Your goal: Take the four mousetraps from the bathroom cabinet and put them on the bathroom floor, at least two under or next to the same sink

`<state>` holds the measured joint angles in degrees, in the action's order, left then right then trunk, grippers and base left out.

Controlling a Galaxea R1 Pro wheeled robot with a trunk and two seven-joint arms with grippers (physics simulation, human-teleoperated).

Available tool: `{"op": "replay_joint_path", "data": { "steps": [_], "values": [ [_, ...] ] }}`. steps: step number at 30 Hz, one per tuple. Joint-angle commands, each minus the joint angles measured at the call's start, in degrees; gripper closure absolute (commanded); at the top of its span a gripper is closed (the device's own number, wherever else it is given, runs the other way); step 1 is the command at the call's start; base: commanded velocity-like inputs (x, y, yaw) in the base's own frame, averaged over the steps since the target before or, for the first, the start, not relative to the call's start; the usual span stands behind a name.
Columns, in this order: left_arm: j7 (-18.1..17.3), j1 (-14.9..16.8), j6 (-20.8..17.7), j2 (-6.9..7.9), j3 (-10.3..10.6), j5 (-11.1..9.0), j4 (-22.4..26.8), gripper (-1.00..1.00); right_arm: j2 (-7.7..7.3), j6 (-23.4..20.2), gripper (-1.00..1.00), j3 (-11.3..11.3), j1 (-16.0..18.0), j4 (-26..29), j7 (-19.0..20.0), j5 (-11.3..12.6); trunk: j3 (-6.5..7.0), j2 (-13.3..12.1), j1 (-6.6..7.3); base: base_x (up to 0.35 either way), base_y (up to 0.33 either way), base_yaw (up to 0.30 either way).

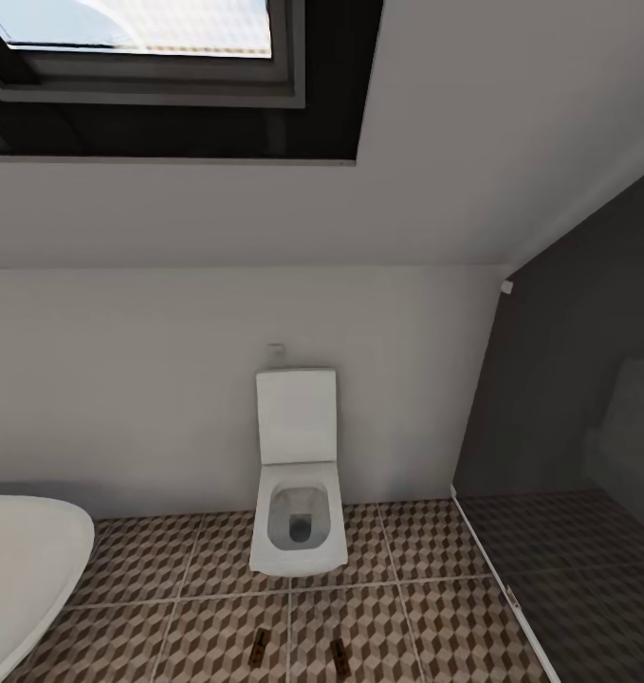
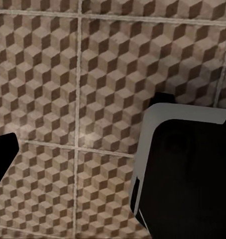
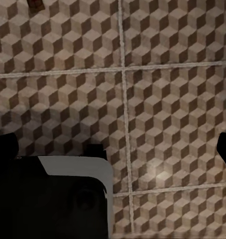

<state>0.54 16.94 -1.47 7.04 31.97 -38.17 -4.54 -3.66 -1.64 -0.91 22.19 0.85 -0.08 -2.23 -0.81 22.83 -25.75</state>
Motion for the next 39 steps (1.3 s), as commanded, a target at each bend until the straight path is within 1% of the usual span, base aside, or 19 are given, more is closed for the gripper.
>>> {"op": "replay_joint_path", "data": {
  "steps": [1,3,5,6,9,10,14,16,20,30,39],
  "values": [
    [0.1,-0.3,-0.5,0.18,0.5,-0.4,0.0,-1.0,-0.21,-0.7,-1.0,-0.1,-0.3,0.1,0.0,-0.2,-0.08,0.1,-0.03,0.0,0.0,0.0],
    [0.1,-1.7,-1.3,0.69,0.5,-0.4,0.0,-1.0,-0.83,-2.7,-1.0,-0.1,-1.4,0.0,0.0,-0.2,-0.08,0.1,-0.03,0.0,0.0,0.0],
    [0.2,-2.2,-1.4,0.87,0.4,-0.4,0.0,-1.0,-1.21,-3.5,-1.0,-0.1,-1.7,0.0,0.1,-0.2,-0.08,0.1,-0.03,0.0,0.0,0.0],
    [0.5,-2.5,-1.6,1.19,0.4,-0.4,0.0,-1.0,-1.66,-4.1,-1.0,-0.1,-2.1,0.0,0.1,-0.2,-0.08,0.1,-0.03,0.0,0.0,0.0],
    [1.5,-2.8,-1.6,1.94,0.4,-0.4,0.0,-1.0,-2.18,-4.6,-1.0,-0.1,-2.8,0.0,0.1,-0.2,-0.08,0.1,-0.03,0.0,0.0,0.0],
    [2.4,-2.9,-1.6,2.43,0.4,-0.5,0.0,-1.0,-2.39,-4.8,-1.0,-0.1,-3.1,0.0,0.1,-0.2,-0.08,0.1,-0.03,0.0,0.0,0.0],
    [4.1,-3.1,-1.4,3.05,0.3,-0.5,0.1,-1.0,-2.64,-5.0,-1.0,-0.1,-3.6,0.0,0.1,-0.2,-0.08,0.1,-0.03,0.0,0.0,0.0],
    [4.3,-3.1,-1.4,3.01,0.3,-0.5,0.1,-1.0,-2.65,-5.1,-1.0,-0.1,-3.7,0.1,0.1,-0.2,-0.08,0.1,-0.03,0.0,0.0,0.0],
    [4.6,-3.2,-1.3,2.23,0.2,-0.5,0.1,-1.0,-2.51,-5.1,-1.0,-0.1,-3.8,0.1,0.2,-0.1,-0.08,0.1,-0.03,0.0,0.0,0.0],
    [4.6,-3.2,-1.2,1.13,0.2,-0.4,0.2,-1.0,-2.27,-5.0,-1.0,-0.1,-3.8,0.2,0.2,-0.2,-0.08,0.1,-0.03,0.0,0.0,0.0],
    [4.5,-3.2,-1.2,0.98,0.2,-0.4,0.3,-1.0,-2.36,-4.5,-1.0,-0.1,-3.8,0.3,0.2,-0.2,-0.08,0.1,-0.03,0.0,0.0,0.0]
  ]
}}
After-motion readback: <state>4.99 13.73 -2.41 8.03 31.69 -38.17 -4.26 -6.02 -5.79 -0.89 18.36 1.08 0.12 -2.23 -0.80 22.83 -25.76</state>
